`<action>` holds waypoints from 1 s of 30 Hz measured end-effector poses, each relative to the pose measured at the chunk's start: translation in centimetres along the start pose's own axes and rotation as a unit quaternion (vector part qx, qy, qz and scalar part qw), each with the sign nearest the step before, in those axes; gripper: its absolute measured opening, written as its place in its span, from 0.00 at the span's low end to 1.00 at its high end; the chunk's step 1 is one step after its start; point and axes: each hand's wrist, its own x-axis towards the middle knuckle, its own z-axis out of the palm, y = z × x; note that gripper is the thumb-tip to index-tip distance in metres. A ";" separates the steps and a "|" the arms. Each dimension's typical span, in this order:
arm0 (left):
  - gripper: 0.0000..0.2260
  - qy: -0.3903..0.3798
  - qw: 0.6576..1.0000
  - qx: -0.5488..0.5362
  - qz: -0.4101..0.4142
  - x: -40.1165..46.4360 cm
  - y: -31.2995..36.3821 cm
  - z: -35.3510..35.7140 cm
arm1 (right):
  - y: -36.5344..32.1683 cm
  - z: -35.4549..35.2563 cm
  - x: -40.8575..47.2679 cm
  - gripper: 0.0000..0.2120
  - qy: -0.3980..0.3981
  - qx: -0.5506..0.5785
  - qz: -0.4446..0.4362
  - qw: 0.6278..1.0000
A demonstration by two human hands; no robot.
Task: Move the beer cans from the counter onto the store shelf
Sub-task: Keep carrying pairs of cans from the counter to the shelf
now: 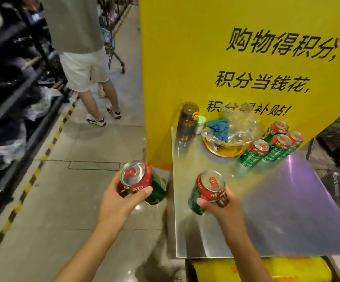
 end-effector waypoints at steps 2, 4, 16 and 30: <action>0.27 0.054 0.998 -0.011 0.011 -1.6 0.4 -4.9 | -1.2 4.5 -1.6 0.31 -0.029 0.022 -0.003 0.999; 0.27 0.108 0.994 -0.022 0.014 -3.4 0.6 -9.9 | -2.3 9.1 -2.9 0.33 -0.066 0.031 -0.005 0.997; 0.24 0.418 0.907 0.009 -0.039 -14.4 0.0 -35.2 | -5.4 34.7 -9.9 0.39 -0.319 -0.031 -0.021 0.947; 0.26 0.552 0.832 0.037 -0.051 -9.4 -1.0 -49.5 | -9.3 58.5 -6.1 0.29 -0.497 -0.049 -0.051 0.865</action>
